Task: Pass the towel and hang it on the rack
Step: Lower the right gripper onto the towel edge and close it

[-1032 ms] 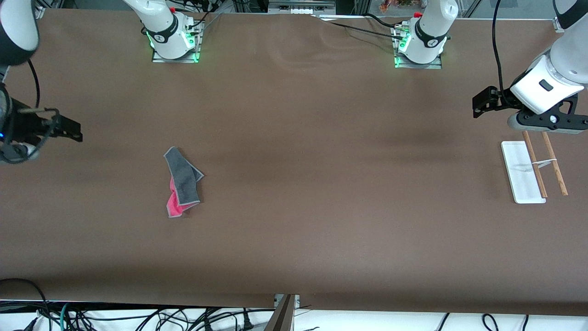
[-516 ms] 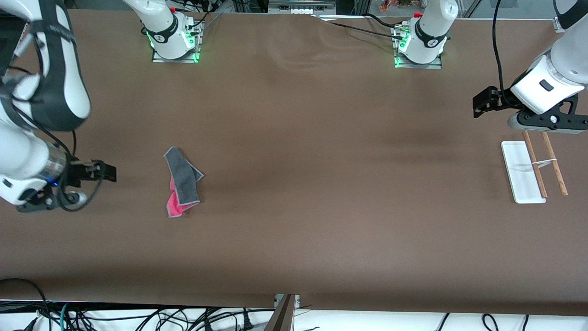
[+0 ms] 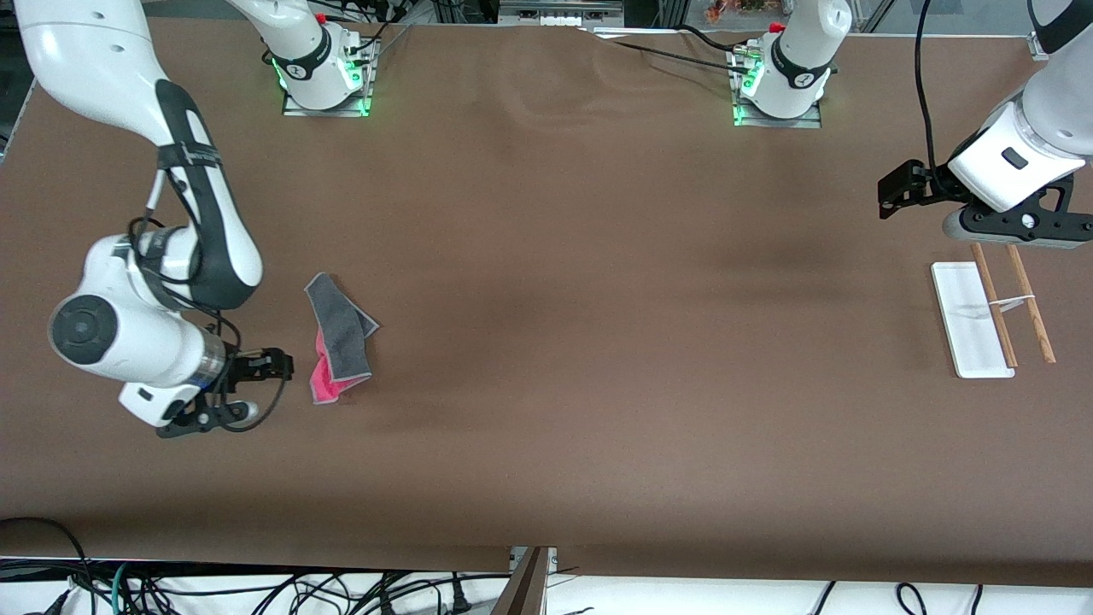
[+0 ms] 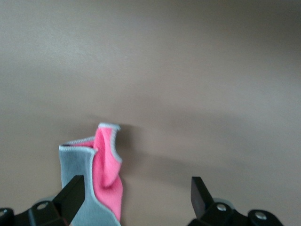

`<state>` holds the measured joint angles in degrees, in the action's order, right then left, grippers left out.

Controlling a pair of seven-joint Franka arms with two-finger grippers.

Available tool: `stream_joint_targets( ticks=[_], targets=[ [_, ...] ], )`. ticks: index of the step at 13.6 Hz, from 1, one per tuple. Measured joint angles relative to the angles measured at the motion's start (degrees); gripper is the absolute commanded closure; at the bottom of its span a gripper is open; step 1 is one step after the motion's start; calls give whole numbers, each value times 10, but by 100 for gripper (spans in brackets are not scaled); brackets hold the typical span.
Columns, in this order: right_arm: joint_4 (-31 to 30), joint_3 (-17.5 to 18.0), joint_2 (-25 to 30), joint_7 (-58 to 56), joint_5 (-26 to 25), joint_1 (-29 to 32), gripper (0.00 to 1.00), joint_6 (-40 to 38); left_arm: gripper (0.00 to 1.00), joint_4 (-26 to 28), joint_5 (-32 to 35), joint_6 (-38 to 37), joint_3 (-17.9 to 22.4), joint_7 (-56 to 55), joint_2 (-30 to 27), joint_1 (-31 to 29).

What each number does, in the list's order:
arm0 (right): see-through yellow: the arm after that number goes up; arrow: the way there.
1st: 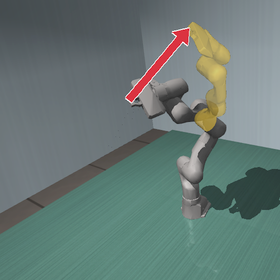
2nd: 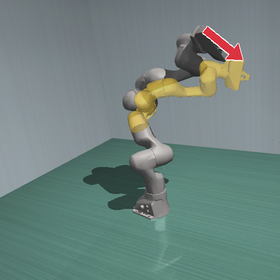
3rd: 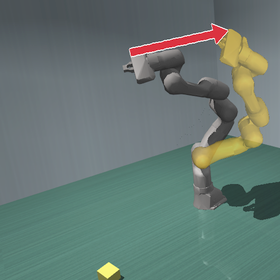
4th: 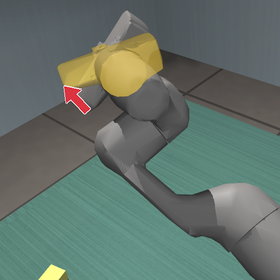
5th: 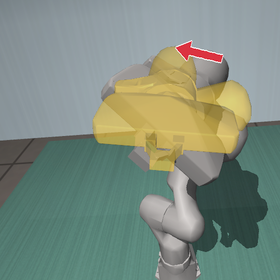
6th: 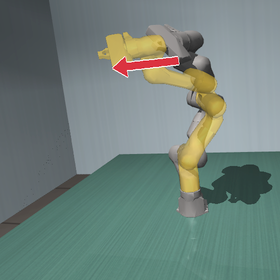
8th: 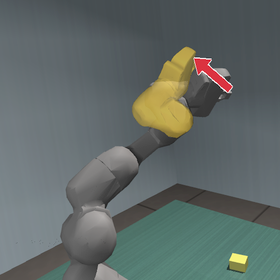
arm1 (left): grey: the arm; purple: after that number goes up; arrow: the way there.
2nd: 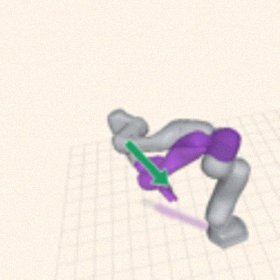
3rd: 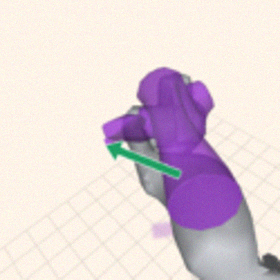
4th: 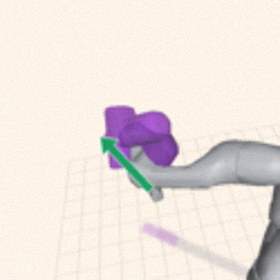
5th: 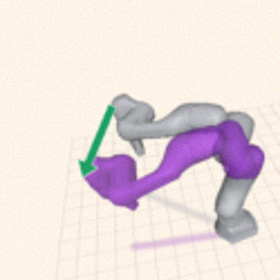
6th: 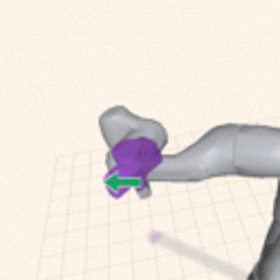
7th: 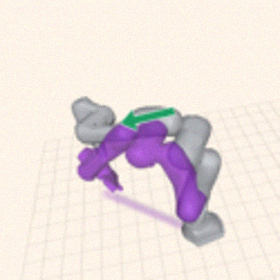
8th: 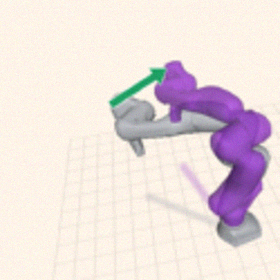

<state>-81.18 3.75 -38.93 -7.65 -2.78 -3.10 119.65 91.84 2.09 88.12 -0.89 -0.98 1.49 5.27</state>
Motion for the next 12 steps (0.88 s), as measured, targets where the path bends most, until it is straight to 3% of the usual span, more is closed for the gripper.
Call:
stream_joint_targets(
  ticks=[7,10,12],
  targets=[
    [0,0,-66,0,0,-9,2,63,0,0,0,-2,1,0,0,0],
    [0,0,-69,0,2,-10,32,68,0,0,0,-4,1,0,0,0],
    [0,0,-69,1,2,-10,46,69,0,0,0,-4,1,0,0,0]
  ],
)
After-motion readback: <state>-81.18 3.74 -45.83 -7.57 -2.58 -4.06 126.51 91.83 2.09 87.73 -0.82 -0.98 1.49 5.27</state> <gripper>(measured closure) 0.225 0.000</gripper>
